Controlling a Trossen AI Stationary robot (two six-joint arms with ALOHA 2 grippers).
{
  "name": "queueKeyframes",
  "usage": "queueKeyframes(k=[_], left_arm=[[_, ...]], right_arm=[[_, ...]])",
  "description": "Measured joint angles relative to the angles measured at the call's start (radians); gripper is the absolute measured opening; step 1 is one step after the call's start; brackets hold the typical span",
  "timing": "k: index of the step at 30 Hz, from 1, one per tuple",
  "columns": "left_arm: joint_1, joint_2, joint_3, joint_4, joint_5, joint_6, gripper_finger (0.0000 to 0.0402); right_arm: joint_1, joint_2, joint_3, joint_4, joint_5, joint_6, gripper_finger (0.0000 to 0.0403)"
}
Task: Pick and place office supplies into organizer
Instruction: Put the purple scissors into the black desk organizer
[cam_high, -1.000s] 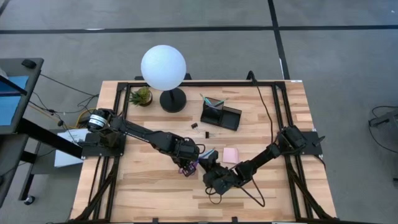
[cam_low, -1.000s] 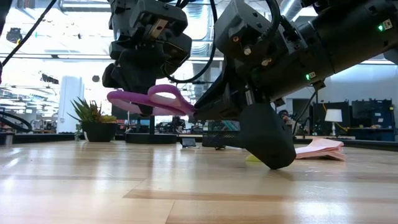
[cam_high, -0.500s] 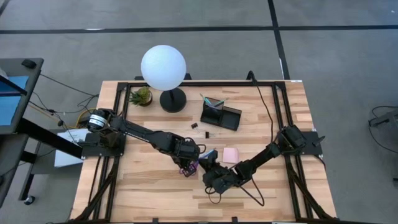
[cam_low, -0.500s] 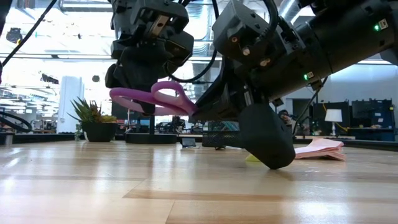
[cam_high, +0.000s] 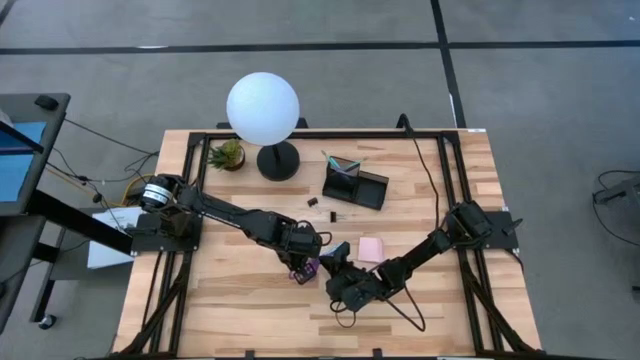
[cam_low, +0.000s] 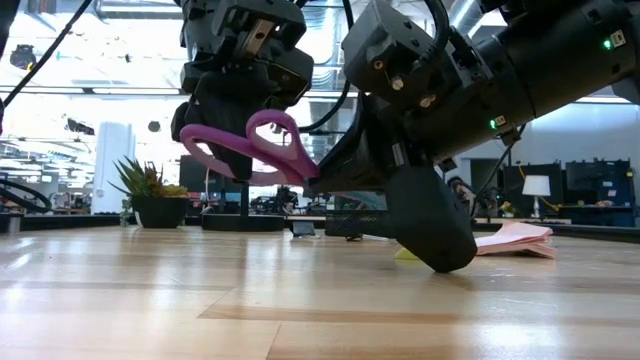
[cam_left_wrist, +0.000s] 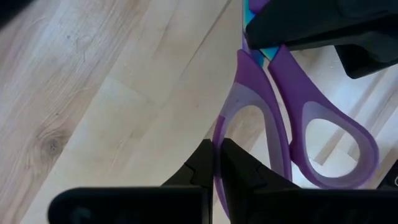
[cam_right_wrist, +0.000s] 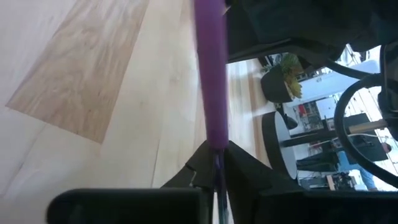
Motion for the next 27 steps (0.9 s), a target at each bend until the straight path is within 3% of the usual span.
queueKeyframes(k=[7, 20, 27], left_arm=[[0.000, 0.000, 0.000, 0.003, 0.001, 0.003, 0.0008], [-0.001, 0.000, 0.000, 0.017, -0.051, 0.010, 0.0110], [0.005, 0.001, 0.018, 0.029, -0.085, 0.073, 0.0131]], right_arm=[[-0.006, 0.000, -0.001, -0.009, 0.000, 0.049, 0.0013], [-0.006, 0.002, -0.001, -0.010, 0.024, 0.098, 0.0003], [0.010, 0.001, 0.003, -0.074, 0.042, 0.147, 0.0001]])
